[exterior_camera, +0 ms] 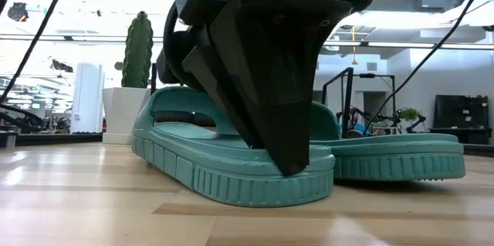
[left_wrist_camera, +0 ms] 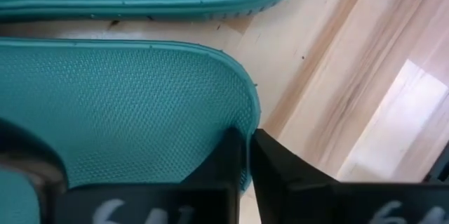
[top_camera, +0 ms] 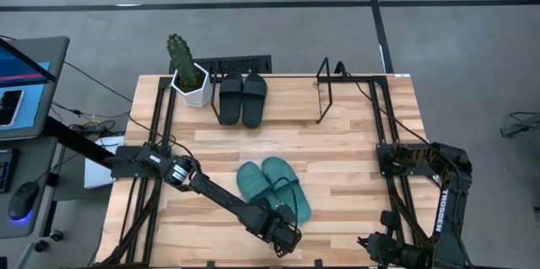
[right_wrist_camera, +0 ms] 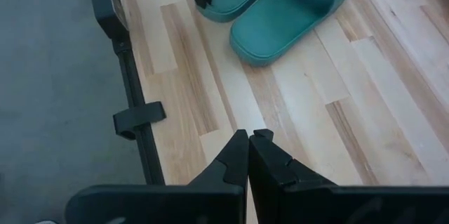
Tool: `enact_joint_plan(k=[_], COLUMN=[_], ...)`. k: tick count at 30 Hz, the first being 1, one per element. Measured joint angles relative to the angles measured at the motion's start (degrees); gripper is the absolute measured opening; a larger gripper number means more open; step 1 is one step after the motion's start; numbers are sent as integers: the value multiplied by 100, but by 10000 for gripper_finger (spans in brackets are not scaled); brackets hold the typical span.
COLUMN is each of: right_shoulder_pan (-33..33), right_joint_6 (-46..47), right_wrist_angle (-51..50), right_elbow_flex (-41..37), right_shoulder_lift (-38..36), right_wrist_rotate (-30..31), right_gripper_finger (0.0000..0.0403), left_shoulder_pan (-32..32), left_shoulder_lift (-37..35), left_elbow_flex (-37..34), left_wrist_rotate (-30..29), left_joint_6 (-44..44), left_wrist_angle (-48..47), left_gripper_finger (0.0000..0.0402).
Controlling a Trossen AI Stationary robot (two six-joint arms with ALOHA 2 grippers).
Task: Pick and place slides into the shelf
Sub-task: Put the left green slides on the shelf
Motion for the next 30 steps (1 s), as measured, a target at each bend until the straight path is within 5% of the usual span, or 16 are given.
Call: enact_joint_plan(k=[8, 15, 30], right_shoulder_pan=[0, 0, 0], right_joint_6=[1, 1, 6], right_wrist_angle=[1, 1, 182], right_elbow_flex=[0, 0, 0], right_shoulder_lift=[0, 0, 0], right_wrist_rotate=[17, 17, 15], right_gripper_finger=[0, 0, 0], left_shoulder_pan=[-303, -511, -1012], left_shoulder_lift=[253, 294, 179], left_elbow_flex=[1083, 1666, 1680], left_wrist_rotate=[-489, -314, 360], left_joint_6=[37, 84, -45], left_wrist_angle=[-1235, -2440, -3205], left_gripper_finger=[0, 0, 0])
